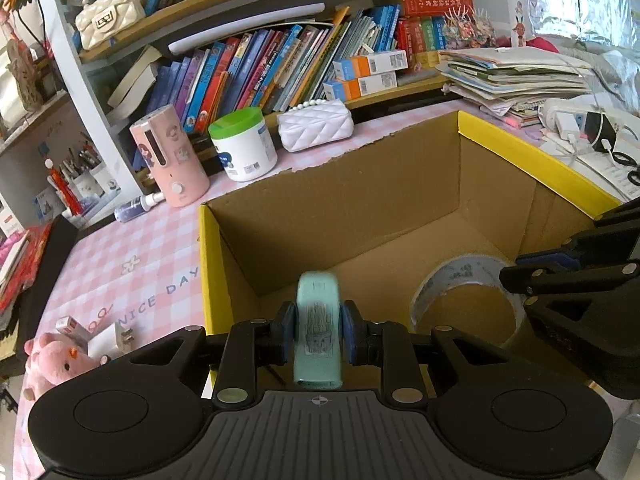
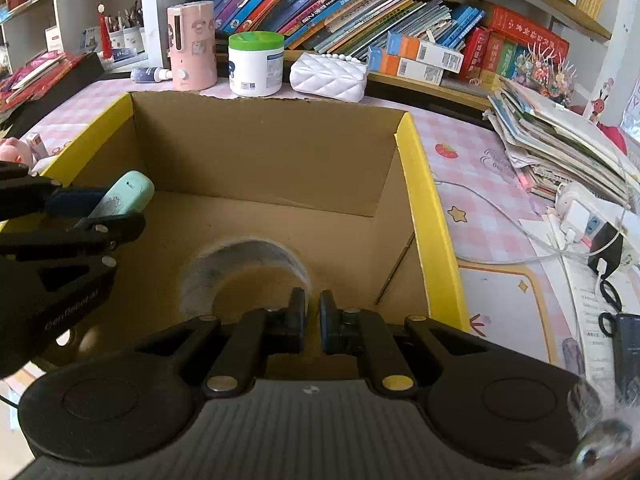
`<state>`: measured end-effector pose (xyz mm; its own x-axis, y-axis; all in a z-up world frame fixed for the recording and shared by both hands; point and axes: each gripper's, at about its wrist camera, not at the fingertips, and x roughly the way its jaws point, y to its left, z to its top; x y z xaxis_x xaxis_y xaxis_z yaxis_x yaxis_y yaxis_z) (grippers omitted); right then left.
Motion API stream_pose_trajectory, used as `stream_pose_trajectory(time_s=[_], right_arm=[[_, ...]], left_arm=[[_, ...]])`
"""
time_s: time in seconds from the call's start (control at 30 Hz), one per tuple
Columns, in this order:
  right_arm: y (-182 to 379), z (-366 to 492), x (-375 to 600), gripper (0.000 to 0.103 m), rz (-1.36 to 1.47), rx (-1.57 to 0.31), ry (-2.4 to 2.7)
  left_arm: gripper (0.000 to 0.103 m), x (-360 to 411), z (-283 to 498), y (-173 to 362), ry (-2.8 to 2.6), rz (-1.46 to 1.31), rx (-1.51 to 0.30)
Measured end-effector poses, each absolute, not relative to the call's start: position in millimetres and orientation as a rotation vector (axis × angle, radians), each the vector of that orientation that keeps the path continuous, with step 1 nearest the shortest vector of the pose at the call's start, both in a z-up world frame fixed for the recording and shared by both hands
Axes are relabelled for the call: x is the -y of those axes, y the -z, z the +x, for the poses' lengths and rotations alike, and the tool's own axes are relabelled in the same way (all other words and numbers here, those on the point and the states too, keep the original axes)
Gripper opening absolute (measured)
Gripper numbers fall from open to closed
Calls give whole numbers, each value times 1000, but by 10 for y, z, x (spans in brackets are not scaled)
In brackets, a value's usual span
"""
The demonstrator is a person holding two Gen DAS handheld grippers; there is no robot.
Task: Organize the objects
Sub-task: 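Lower the tape roll into the box with the right tool while the left tool lowers the stapler in, then open both tools and withdraw them from the box toward the toys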
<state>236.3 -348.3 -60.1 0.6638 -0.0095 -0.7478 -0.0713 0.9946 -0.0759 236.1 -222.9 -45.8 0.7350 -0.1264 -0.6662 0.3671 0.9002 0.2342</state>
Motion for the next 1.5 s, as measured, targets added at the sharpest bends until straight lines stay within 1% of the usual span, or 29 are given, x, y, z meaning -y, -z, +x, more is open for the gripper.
stream_pose_trajectory(time_s=[0.1,0.2,0.23,0.3,0.37,0.43,0.57,0.63,0.7,0.8,0.87,0.93,1.13,1.2,1.27,1.5], right_arm=[[606,2395,3482,8,-83,-841,-28],[598,2400,3476,8,-72,-830,-26],[600,2396,3474,8,-71,-833,-25],[581,2367,3481,12,-51,-823,-24],[518,2301,3473,22,-30,-797,-23],[438,2221,3442,27,-32,-759,-24],[259,2020,3390,27,-16,-695,-12],[171,1899,3362,27,4,-671,-4],[92,1772,3316,27,20,-645,6],[-20,1532,3213,34,41,-604,33],[-84,1363,3128,40,46,-580,52],[-125,1211,3039,43,44,-566,74],[-85,834,2724,49,19,-592,132],[-41,728,2600,52,17,-616,141],[3,624,2456,56,16,-649,144],[103,339,1903,59,-4,-713,111]], left_arm=[[24,2211,2373,440,288,344,-700],[28,2207,2309,409,310,328,-702],[31,2213,2274,397,321,328,-702],[47,2221,2179,363,331,331,-692],[55,2208,2060,287,334,322,-660],[55,2172,1947,201,325,307,-629],[56,2016,1741,13,313,236,-594],[58,1944,1629,-62,291,224,-573],[64,1839,1501,-131,262,201,-555],[71,1654,1333,-210,228,152,-536],[74,1527,1234,-234,210,118,-532],[76,1400,1145,-237,199,89,-536],[78,1041,879,-145,185,59,-581],[83,914,774,-112,182,51,-604],[85,784,659,-87,179,44,-619],[87,317,344,-24,118,22,-671]])
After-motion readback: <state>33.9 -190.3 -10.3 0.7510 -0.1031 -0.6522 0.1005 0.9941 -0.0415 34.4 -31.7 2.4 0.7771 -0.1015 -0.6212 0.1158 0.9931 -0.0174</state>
